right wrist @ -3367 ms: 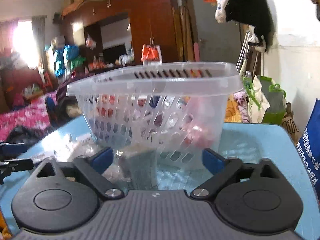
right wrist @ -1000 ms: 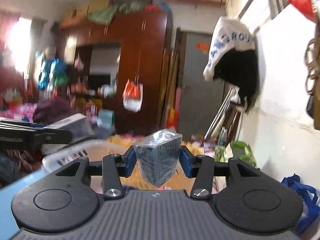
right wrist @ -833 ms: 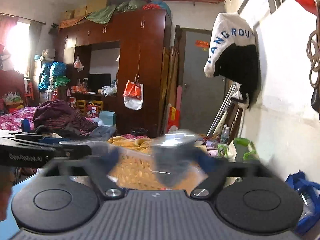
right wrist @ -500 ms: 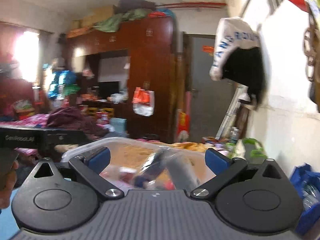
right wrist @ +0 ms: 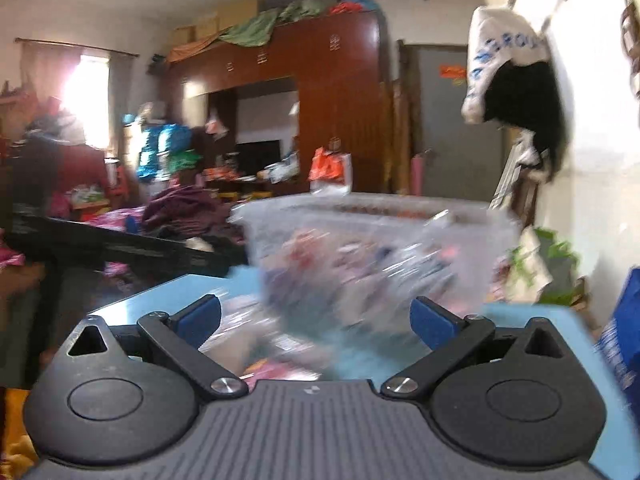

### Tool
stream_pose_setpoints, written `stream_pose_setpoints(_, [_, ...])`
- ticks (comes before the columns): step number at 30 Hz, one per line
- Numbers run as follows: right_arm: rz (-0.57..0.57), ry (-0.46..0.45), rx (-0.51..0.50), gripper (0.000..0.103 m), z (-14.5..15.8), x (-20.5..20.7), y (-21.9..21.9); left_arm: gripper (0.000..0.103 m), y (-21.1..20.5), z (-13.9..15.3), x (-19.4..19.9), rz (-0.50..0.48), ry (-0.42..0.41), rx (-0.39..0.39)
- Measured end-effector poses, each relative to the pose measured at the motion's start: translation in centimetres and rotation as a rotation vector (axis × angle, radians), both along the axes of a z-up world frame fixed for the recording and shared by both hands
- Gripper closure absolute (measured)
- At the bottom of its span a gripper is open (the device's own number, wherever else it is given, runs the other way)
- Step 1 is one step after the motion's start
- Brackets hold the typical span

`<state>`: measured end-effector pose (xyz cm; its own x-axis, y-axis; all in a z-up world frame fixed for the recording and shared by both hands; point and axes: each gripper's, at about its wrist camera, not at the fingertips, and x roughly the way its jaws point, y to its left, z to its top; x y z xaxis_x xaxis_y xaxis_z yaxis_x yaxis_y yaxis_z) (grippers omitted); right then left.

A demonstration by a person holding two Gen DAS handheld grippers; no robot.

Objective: Organize objects
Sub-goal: 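Grasp a clear-wrapped white box with the left tool while the right grasps a clear plastic bag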

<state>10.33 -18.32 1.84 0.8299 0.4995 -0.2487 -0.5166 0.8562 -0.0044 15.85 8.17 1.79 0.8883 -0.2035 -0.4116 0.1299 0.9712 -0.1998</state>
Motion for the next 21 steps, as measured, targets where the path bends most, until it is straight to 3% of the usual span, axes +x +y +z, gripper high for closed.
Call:
stream_pose_setpoints(2, [0.030,0.008,-0.025,0.002,0.0,-0.2,1.6,0.021,0.8,-0.4,0.2,0.021,0.010,-0.005])
stream_pose_setpoints(8, [0.076,0.035,-0.222,0.010,-1.1,0.6,6.7,0.021,2.0,-0.6,0.6,0.063,0.018,-0.024])
stream_pose_setpoints(10, [0.084,0.068,-0.249,0.017,-1.3,1.5,7.6,0.021,1.9,-0.7,0.7,0.062,0.030,-0.019])
stream_pose_setpoints(13, [0.085,0.106,-0.293,0.039,-1.6,2.7,8.5,0.021,1.8,-1.2,0.6,0.047,0.041,-0.004])
stream_pose_setpoints(14, [0.086,0.125,-0.301,0.049,-2.0,2.8,8.6,0.021,1.6,-1.3,0.6,0.041,0.045,0.003])
stream_pose_setpoints(21, [0.097,0.086,-0.209,0.061,-1.5,1.5,5.7,0.021,0.3,-2.0,0.9,0.019,0.078,0.027])
